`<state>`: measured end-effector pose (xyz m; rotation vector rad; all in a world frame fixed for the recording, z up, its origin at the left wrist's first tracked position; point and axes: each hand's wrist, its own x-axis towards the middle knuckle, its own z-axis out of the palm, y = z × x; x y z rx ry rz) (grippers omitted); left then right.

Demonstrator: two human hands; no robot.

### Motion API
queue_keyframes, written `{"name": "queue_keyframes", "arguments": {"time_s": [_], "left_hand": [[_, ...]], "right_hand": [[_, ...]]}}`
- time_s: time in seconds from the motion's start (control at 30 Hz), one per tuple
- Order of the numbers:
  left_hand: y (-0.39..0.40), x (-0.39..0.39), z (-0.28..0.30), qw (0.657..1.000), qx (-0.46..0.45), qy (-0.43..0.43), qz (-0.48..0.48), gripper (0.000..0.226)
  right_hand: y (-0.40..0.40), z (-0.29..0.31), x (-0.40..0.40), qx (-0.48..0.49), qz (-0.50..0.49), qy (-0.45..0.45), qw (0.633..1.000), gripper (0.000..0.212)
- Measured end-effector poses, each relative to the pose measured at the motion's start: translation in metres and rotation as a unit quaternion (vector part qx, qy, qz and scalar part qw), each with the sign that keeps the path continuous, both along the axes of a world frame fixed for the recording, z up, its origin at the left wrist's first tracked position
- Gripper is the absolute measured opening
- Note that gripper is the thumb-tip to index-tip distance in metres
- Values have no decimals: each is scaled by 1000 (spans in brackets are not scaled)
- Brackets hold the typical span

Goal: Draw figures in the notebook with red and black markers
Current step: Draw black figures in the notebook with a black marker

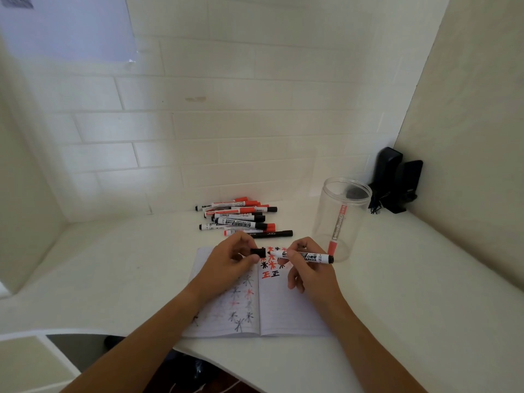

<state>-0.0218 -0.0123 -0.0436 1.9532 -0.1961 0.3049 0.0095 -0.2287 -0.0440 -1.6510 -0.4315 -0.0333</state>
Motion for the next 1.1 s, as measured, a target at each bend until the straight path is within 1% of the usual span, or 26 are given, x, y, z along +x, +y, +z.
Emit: {"name": "queue_keyframes", "arguments": {"time_s": [0.1,0.23,0.3,0.37,0.43,0.5,0.63,0.77,0.87,1.0,1.1], "left_hand": [[2,1,-2,999,17,-29,18,20],[-1,2,-4,995,72,-67,30,29],[-2,1,-5,993,81,-83,16,28],[-2,1,-6,994,81,-76,6,28],[-2,2,-7,994,87,-71,12,25],[-4,2,-6,990,107,-87,30,23],[-7,1,-4,984,130,-112,41,19],[-7,3,-6,984,137,-104,40,18],[-6,4,-7,985,137,-99,28,22],[-4,3,-9,984,146,-103,-21,23],[-4,5,-10,983,151,-104,-15,22]], "right_hand": [[-1,0,-1,1,-6,-13,1000,9],[1,2,-5,-9,31,-38,999,4],[2,2,-7,-19,40,-59,997,3],[2,2,-9,-24,36,-68,997,3],[2,2,-9,-22,29,-74,997,3],[1,2,-8,-15,21,-76,997,4],[1,1,-6,-11,18,-71,997,5],[1,-1,-4,-23,10,-72,997,5],[1,-3,-3,-36,11,-66,997,5],[2,-6,-4,-64,34,-35,997,4],[0,-1,-3,-25,34,15,999,7]]}}
